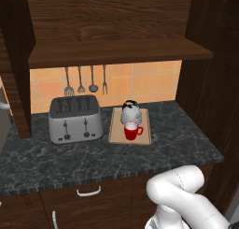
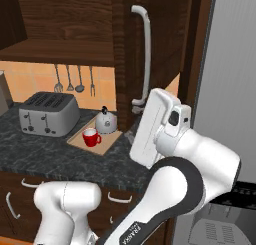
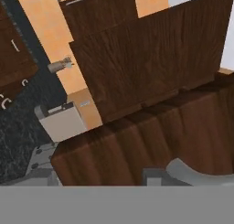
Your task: Pick the kettle from the counter and place it on the tray. Then pick the mug from the cabinet and place it on the tray. Then close the cabinet doors.
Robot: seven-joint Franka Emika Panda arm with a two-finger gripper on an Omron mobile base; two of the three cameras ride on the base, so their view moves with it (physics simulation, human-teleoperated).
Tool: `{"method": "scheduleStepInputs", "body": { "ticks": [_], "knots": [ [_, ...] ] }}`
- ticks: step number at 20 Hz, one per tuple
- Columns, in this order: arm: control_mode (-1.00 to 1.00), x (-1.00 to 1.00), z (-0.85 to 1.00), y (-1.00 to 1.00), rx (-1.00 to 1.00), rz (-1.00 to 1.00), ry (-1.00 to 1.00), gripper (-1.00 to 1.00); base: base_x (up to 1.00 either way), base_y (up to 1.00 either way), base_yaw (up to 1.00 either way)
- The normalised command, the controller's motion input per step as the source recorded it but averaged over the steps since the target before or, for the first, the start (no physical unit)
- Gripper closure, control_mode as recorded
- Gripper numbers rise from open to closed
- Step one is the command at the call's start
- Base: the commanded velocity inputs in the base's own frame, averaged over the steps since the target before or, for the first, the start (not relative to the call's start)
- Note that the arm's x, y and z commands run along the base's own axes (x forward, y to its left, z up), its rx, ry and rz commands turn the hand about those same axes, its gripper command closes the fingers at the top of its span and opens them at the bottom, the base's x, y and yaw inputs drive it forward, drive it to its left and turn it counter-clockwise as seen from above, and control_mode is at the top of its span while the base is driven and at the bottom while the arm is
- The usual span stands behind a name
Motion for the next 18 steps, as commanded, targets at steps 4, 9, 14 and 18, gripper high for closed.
{"method": "scheduleStepInputs", "body": {
  "ticks": [4,9,14,18],
  "knots": [
    [-1.0,0.0,0.42,0.62,-0.16,0.0,0.0,-1.0,0.0,0.0,0.0],
    [-1.0,0.0,0.41,0.61,-0.15,0.0,0.0,-1.0,0.0,0.0,0.0],
    [-1.0,0.09,0.41,0.67,-0.15,0.0,0.0,-1.0,0.0,0.0,0.0],
    [-1.0,0.19,0.28,0.77,-0.15,0.0,0.0,-1.0,0.0,0.0,0.0]
  ]
}}
